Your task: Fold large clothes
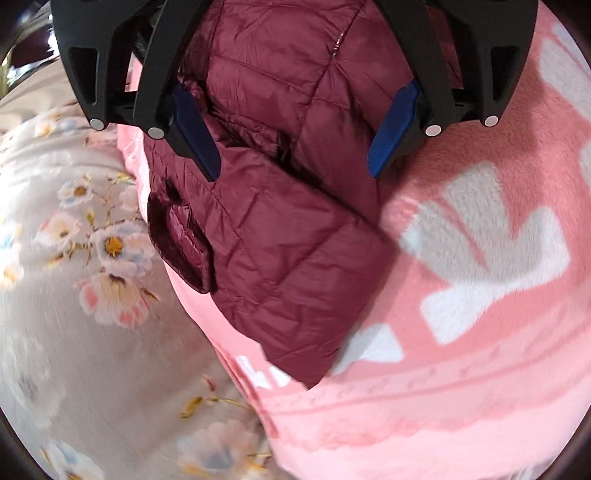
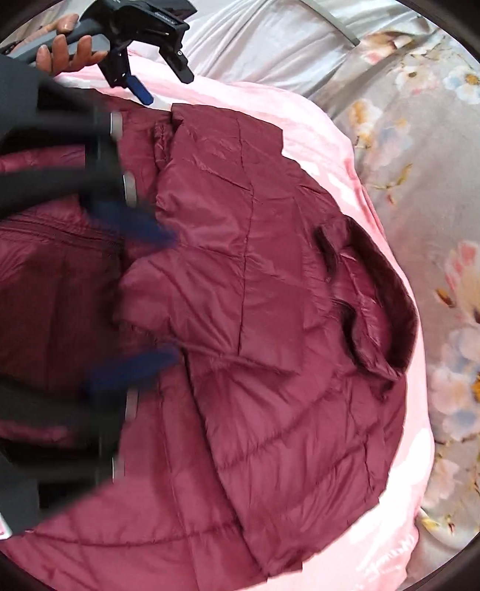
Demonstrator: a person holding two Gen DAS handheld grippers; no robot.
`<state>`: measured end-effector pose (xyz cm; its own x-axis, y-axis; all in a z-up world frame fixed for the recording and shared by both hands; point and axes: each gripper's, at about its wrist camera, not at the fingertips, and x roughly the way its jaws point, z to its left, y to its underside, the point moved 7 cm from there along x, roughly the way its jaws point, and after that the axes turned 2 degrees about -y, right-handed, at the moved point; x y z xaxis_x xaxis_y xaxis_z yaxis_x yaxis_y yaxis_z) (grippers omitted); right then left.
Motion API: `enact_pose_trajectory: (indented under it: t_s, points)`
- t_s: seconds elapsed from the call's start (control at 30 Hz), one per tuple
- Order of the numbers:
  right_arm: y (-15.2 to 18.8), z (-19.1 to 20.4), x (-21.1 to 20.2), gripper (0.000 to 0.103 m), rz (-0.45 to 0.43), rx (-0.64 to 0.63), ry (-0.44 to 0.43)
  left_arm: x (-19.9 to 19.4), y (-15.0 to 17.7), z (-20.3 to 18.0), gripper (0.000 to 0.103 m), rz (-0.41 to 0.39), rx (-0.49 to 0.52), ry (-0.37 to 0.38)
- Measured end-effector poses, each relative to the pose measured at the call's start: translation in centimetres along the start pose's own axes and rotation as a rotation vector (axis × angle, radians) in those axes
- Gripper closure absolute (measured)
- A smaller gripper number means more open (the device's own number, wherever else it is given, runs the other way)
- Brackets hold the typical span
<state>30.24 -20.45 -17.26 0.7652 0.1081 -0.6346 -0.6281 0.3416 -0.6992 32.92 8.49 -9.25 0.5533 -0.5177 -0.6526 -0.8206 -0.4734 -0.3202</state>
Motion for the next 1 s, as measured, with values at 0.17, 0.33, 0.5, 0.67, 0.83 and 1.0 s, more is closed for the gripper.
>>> enact_pose_trajectory:
  t_s: [0.17, 0.33, 0.5, 0.67, 0.83, 1.0]
  points:
    - [-5.6, 1.6, -5.1, 0.101, -0.165, -0.098, 0.032, 0.7, -0.3, -0.6, 0.026, 0.018, -0.007, 0.030]
    - [-11.6, 1.6, -10.7, 0.101, -0.329, -0.203, 0.172, 1.4, -1.2, -2.1, 0.026, 0.017, -0.020, 0.060]
    - [-13.0, -2.1, -10.6, 0.101, -0.296, -0.185, 0.214, 2.5, -2.0, -2.8, 0.026, 0.007, -0.019, 0.044]
    - [-12.6, -4.5, -9.8, 0.101, -0.272, -0.151, 0.203, 4.2, -4.1, -2.3, 0.026, -0.027, -0.022, -0.036]
    - [-12.2, -5.0, -9.3, 0.101, -0.262, -0.149, 0.208, 5.8, -5.6, -0.6, 0.062, -0.033, 0.006, -0.189]
    - [-11.0, -6.2, -7.6, 0.101, -0.216, -0.134, 0.204, 6.6, -6.1, -0.2, 0.097, -0.038, 0.069, -0.255]
